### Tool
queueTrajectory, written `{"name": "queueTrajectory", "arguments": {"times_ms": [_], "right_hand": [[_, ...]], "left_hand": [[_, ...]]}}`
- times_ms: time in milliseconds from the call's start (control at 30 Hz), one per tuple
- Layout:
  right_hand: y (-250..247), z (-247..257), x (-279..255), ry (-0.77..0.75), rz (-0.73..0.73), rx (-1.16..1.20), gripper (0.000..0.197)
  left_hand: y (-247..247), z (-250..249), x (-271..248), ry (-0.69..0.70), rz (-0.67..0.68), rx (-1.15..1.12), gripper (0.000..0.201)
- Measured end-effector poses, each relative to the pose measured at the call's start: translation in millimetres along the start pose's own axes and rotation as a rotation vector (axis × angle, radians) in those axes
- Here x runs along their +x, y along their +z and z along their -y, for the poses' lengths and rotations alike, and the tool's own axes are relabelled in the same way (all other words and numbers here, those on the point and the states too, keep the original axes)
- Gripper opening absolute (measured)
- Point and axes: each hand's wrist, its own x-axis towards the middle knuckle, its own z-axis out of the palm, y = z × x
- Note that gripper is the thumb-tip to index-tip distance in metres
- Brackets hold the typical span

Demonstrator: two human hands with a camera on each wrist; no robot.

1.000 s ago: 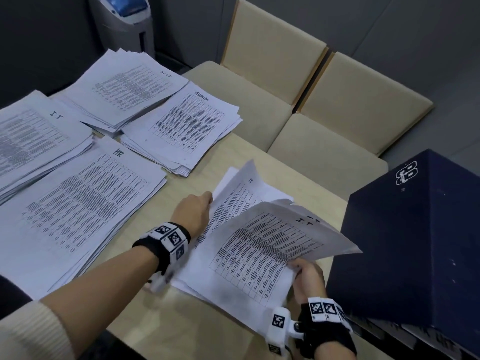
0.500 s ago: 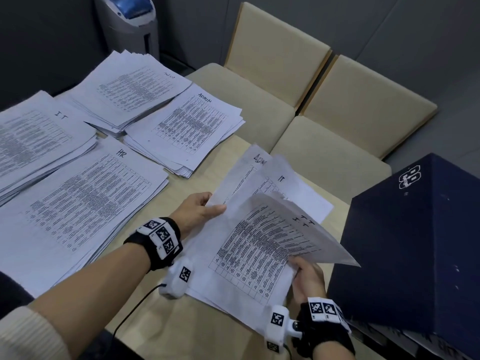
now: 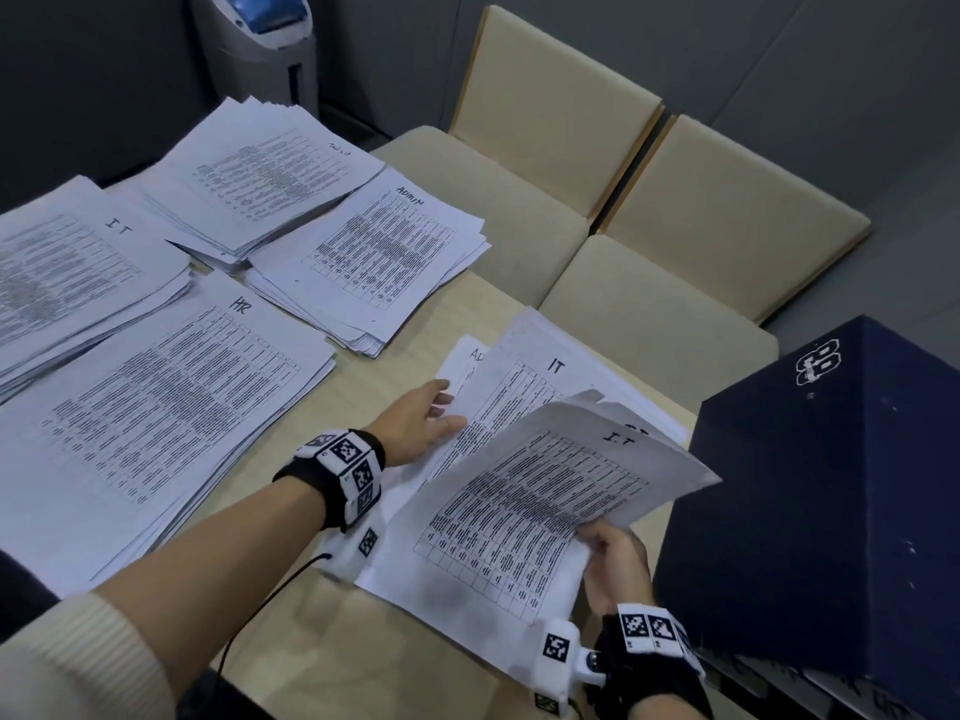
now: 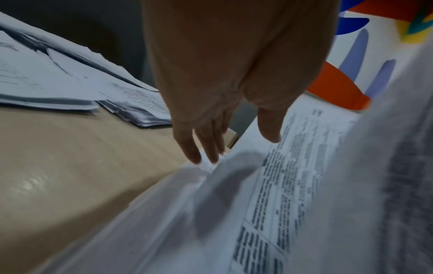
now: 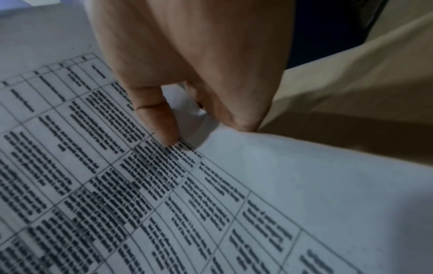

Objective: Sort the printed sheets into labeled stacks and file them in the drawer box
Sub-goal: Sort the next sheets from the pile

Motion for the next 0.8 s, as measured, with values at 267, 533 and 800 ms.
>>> {"name": "queueTrajectory", "arguments": {"times_ms": [267, 533, 800], "right_hand": [[-1.2, 1.5, 0.8, 0.011, -0.124, -0.093, 0.013], [-0.4, 10.7, -9.3, -0.040, -0.097, -0.170, 0.019], [-3.3, 8.8, -13.4, 0.026, -0.030, -0.048, 0.023]], "left_hand": [[1.4, 1.7, -3.5, 0.004, -0.107, -0.354, 0.039], [2.6, 13.2, 0.9, -0.097, -0.267, -0.331, 0.044], [3.0, -2.4, -11.8, -0.025, -0.099, -0.379, 0.038]]}}
